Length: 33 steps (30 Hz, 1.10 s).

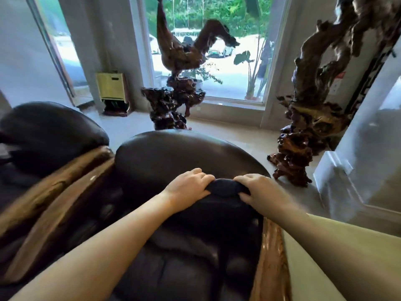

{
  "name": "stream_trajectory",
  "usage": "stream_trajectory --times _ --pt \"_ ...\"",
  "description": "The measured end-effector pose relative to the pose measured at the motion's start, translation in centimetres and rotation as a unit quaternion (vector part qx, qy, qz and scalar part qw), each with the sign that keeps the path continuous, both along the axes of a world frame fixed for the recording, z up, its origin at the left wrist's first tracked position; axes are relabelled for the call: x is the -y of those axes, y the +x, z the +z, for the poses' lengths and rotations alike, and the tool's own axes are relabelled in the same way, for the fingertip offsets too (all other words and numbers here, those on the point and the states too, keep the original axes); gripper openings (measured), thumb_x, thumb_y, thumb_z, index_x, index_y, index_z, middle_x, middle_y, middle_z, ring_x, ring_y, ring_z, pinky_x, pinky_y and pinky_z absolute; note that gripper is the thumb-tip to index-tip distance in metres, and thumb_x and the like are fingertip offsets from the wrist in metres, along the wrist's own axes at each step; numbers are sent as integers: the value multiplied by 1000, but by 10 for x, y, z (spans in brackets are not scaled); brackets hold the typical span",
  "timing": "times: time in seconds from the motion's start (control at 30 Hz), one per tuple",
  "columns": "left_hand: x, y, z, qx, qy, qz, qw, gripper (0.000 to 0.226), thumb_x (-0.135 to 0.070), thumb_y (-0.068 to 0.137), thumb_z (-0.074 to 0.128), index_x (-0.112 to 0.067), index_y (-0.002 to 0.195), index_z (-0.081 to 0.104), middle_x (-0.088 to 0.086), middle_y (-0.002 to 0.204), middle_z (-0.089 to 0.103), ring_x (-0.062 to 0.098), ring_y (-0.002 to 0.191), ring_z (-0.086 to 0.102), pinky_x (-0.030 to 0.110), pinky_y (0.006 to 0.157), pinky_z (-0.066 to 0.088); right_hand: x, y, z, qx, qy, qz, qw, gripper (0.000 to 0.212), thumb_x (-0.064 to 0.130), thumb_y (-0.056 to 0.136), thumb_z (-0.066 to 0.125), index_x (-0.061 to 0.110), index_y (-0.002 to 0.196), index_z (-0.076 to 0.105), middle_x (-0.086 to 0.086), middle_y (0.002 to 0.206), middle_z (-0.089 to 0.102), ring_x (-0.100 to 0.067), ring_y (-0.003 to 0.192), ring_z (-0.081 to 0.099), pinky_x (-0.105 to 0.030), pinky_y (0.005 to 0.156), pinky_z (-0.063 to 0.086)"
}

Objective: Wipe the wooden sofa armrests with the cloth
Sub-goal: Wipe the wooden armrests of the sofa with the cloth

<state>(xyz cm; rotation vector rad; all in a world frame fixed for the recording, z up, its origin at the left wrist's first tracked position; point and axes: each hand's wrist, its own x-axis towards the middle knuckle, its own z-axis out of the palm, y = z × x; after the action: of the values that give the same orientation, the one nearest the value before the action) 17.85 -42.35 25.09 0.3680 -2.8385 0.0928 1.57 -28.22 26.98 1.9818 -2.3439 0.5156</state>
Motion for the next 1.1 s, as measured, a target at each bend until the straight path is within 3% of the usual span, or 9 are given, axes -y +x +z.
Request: stream_trajectory --times 0.27,0.57,0.7,1.1 --pt "80 177 23 22 -38 67 997 36 -30 94 47 -10 124 47 8 114 63 22 108 50 32 94 41 101 161 18 -13 -13 71 997 29 19 80 60 21 108 62 -2 105 69 -24 95 63 -35 81 51" --pt "169 356 34 38 -19 114 993 37 -28 92 54 -8 122 49 12 112 62 24 109 51 30 94 38 206 330 18 30 -8 112 993 33 22 80 60 20 112 61 -6 106 69 -28 96 63 -39 82 52" --pt "197 395 27 11 -6 132 991 35 -23 89 58 -7 119 52 14 107 62 26 104 54 29 93 25 244 365 17 22 11 129 991 32 21 79 60 19 111 62 -7 105 69 -28 96 63 -39 82 51" --pt "329 427 -18 -22 54 131 990 32 -26 87 60 -11 116 56 10 102 64 24 98 58 35 87 48 374 393 -21 38 29 140 989 26 19 80 59 19 105 64 -7 100 70 -29 92 63 -38 77 51"
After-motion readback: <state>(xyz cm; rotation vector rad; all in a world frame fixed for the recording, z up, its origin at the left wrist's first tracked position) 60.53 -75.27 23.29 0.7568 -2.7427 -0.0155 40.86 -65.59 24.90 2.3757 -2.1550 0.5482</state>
